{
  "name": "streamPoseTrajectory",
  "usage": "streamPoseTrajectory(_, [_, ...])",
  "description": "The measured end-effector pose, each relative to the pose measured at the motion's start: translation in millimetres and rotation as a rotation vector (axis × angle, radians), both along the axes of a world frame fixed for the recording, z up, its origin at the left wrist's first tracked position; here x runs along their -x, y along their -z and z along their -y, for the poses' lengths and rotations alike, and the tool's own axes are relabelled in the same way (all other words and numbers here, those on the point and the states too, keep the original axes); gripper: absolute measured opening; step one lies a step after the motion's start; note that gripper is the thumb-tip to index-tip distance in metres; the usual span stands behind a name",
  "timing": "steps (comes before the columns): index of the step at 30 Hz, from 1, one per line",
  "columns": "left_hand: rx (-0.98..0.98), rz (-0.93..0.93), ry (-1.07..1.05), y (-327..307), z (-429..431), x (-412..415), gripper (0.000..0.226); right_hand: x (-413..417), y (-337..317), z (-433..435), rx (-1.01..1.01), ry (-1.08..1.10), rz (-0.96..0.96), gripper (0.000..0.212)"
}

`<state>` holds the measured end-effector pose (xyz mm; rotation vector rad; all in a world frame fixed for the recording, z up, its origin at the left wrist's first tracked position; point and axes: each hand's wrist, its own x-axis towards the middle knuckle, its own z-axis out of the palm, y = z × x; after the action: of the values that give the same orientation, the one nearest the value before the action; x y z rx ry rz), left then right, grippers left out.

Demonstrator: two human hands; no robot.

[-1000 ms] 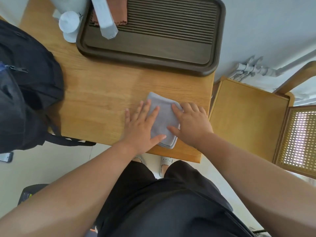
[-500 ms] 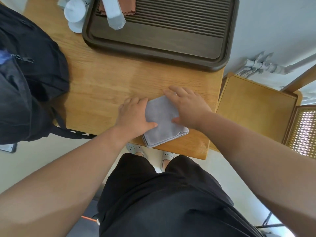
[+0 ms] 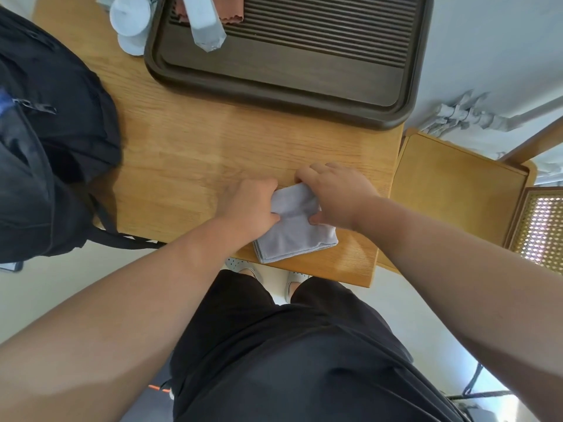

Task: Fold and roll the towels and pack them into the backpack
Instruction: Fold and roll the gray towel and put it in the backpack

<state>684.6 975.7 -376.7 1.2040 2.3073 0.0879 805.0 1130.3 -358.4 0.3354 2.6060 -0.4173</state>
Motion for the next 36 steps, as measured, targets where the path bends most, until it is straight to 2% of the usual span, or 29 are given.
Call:
streamPoseTrajectory(2, [-0.056,-0.018,0.054,-2.8,-2.8,1.8,0.031,-2.2,-0.5,-2.4,0.001,0.017,-0.009,0.073])
streamPoseTrajectory(5, [-0.141,-0.180,0.175,-9.7,-12.9,9.1,0.023,-1.8,1.1,-7.7,-0.096,0.018,-0.143,0.036])
streamPoseTrajectory(7, [-0.210,-0.316,0.232,-13.2,-17.8,15.9,0.026,-1.5,4.7,-9.5,-0.168,0.075,-0.271,0.029])
streamPoseTrajectory(11, [-0.245,-0.383,0.298,-10.9,-9.1,16.1,0.045,-8.2,17.9,-1.4,-0.142,0.151,-0.378,0.050])
streamPoseTrajectory(14, [-0.168,-0.340,0.315,-2.3,15.1,-3.7,0.065,-27.0,26.8,11.6,-0.118,0.126,-0.317,0.063])
streamPoseTrajectory(18, [-0.142,-0.273,0.315,12.4,49.4,-31.9,0.083,-57.6,40.5,19.9,-0.185,0.014,-0.251,0.065])
streamPoseTrajectory(23, [-0.057,-0.251,0.317,28.4,74.6,-53.0,0.090,-77.9,53.7,25.9,-0.248,-0.062,-0.203,0.074])
streamPoseTrajectory(29, [0.031,-0.236,0.360,36.9,80.7,-49.5,0.090,-79.1,41.4,41.5,-0.349,-0.146,-0.052,0.081])
streamPoseTrajectory(31, [0.050,-0.227,0.374,35.6,80.7,-49.1,0.089,-63.4,23.7,43.8,-0.324,-0.097,-0.116,0.073])
streamPoseTrajectory(34, [0.099,-0.191,0.389,31.9,78.8,-48.3,0.085,-14.9,4.6,44.5,-0.216,0.109,-0.246,0.060])
streamPoseTrajectory(36, [0.091,-0.173,0.388,30.9,79.1,-47.3,0.083,6.7,9.9,45.3,-0.235,0.133,-0.236,0.060])
